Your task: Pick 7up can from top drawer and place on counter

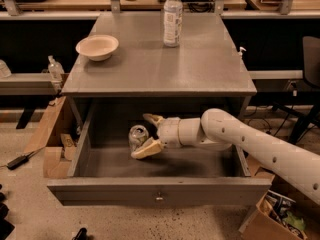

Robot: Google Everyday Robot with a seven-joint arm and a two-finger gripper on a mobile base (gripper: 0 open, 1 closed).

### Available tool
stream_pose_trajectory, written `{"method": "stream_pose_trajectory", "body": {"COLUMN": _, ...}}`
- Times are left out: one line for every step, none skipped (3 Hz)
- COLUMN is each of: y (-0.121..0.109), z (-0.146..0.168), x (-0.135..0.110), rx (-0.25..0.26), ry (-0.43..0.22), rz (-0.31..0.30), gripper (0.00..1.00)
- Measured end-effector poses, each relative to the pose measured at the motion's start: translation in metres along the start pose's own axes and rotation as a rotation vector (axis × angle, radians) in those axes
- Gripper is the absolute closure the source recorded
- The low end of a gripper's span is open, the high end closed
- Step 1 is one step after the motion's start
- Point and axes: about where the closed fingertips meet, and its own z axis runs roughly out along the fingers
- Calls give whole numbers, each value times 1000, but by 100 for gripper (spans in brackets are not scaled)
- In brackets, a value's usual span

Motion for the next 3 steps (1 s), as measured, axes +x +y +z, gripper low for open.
{"method": "stream_pose_trajectory", "body": {"y": 6, "z": 21, "x": -3, "rx": -38, "ry": 5, "rz": -6, "gripper": 42}}
{"method": "stream_pose_trajectory", "body": {"y": 30, "z": 39, "x": -10, "rx": -102, "ry": 4, "rz": -3, "gripper": 73}}
{"method": "stream_pose_trajectory", "body": {"y": 46, "z": 21, "x": -34, "rx": -137, "ry": -10, "rz": -22, "gripper": 96}}
